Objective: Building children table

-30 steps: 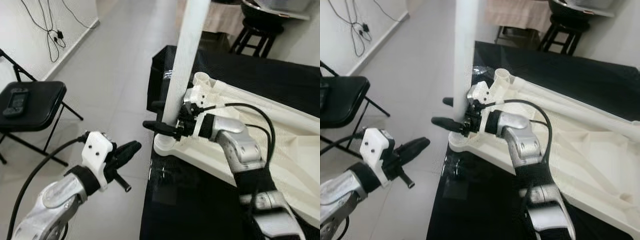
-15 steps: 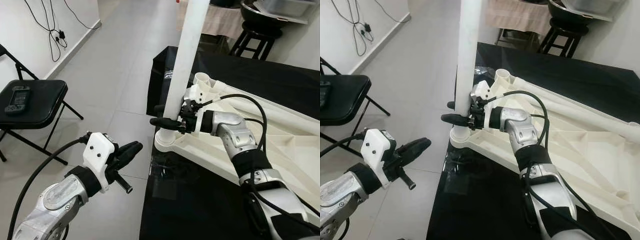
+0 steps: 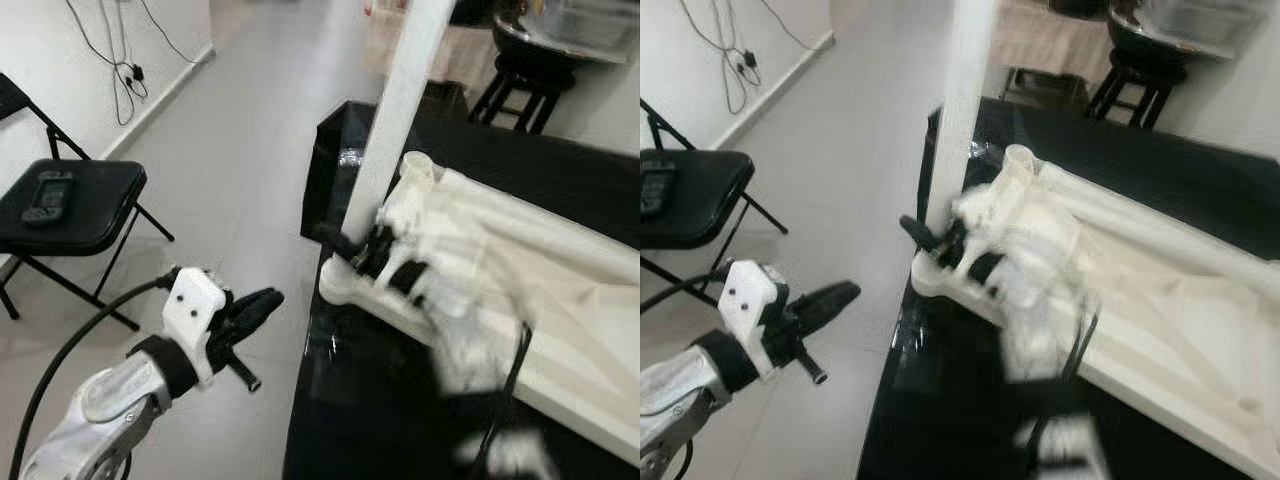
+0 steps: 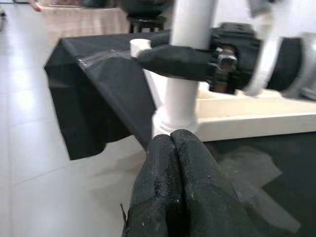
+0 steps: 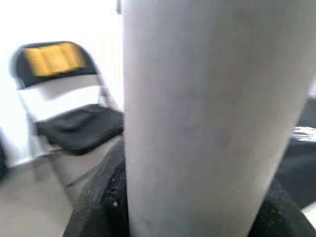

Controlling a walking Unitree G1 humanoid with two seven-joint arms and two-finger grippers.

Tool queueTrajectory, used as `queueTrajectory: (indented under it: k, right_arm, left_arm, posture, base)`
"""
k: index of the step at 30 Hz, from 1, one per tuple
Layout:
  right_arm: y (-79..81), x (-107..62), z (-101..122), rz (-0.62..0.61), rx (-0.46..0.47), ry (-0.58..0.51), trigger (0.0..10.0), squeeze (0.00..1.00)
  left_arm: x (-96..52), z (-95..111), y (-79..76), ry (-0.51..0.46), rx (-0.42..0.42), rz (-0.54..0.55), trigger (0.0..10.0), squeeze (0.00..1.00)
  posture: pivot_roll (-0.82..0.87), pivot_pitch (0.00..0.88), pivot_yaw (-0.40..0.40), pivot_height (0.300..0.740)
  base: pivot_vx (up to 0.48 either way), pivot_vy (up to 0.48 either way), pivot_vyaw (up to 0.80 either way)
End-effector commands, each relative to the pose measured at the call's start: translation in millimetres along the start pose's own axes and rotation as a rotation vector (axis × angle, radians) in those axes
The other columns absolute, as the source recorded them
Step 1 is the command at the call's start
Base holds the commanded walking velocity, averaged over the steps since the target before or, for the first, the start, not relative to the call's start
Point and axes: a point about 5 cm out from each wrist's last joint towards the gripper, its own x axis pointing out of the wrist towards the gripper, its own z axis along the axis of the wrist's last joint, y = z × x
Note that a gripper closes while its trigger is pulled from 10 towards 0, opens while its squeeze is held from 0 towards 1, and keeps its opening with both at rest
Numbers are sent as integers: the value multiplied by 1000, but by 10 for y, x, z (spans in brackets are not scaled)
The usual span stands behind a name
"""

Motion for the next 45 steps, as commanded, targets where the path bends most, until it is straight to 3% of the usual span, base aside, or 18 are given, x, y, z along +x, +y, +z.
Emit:
queueTrajectory:
  k: [1,9,10,11,12,13,14,16,20,21,27,35,36,38,39,40,41,45]
  right_arm:
    - [-58,-134,-332,-51,-91,204,0,0]
    - [-26,-76,-401,6,-16,263,0,0]
    - [-22,-58,-393,15,-20,267,10000,0]
    - [-22,-58,-393,15,-20,267,10000,0]
    - [8,-22,-337,72,-4,249,10000,227]
    - [31,2,-295,113,6,235,10000,227]
    - [52,63,-177,218,47,182,10000,1000]
    - [32,153,125,384,62,41,10000,1000]
    - [8,168,185,404,48,11,10000,1000]
    - [-53,196,222,539,-34,25,10000,0]
    - [-149,225,176,801,-159,114,10000,0]
    - [-277,470,292,834,-128,128,10000,0]
    - [-318,504,319,844,-116,127,8235,0]
    - [-331,512,329,847,-115,127,8235,0]
    - [-347,519,341,849,-114,128,4275,0]
    - [-358,525,350,851,-114,129,4275,0]
    - [-371,534,359,848,-116,132,941,0]
    - [-413,550,380,843,-117,144,0,0]
  left_arm:
    - [4,-13,-17,-2,-4,-19,10000,0]
    - [33,-12,-58,-9,-2,-32,10000,0]
    - [33,-11,-52,-9,-1,-31,10000,0]
    - [33,-11,-52,-9,-1,-31,10000,0]
    - [37,-7,-48,-10,-1,-31,10000,0]
    - [40,-5,-45,-11,0,-32,10000,0]
    - [48,-5,-51,-12,-2,-35,10000,0]
    - [56,-5,-63,-14,-7,-39,10000,0]
    - [57,-5,-63,-15,-8,-39,10000,0]
    - [52,1,-71,-13,-6,-38,10000,0]
    - [13,21,-100,-4,-3,-31,10000,0]
    - [-86,32,-131,23,-10,-13,10000,0]
    - [-114,35,-146,30,-13,-9,10000,0]
    - [-126,40,-154,31,-14,-9,10000,0]
    - [-138,47,-157,32,-15,-6,10000,0]
    - [-146,51,-158,33,-15,-4,10000,0]
    - [-157,52,-158,36,-15,-1,10000,0]
    - [-178,55,-155,44,-13,5,10000,0]
  posture:
    - [15,185,-112,740]
    - [31,185,-135,740]
    - [28,185,-128,740]
    - [28,185,-128,740]
    - [28,187,-126,740]
    - [28,187,-126,740]
    - [29,188,-126,740]
    - [31,189,-126,740]
    - [31,189,-126,740]
    - [54,200,-126,740]
    - [81,222,-135,740]
    - [120,278,-144,740]
    - [133,290,-151,740]
    - [135,292,-152,740]
    - [140,297,-153,740]
    - [140,297,-153,740]
    - [144,302,-154,740]
    - [144,303,-154,740]
  base:
    - [0,0,0]
    - [0,0,0]
    - [0,0,0]
    - [0,0,0]
    - [0,0,0]
    - [0,0,0]
    - [0,0,0]
    - [0,0,0]
    - [0,0,0]
    - [0,0,0]
    - [0,0,0]
    - [0,0,0]
    - [0,0,0]
    - [0,0,0]
    - [0,0,0]
    - [0,0,0]
    - [0,0,0]
    - [0,0,0]
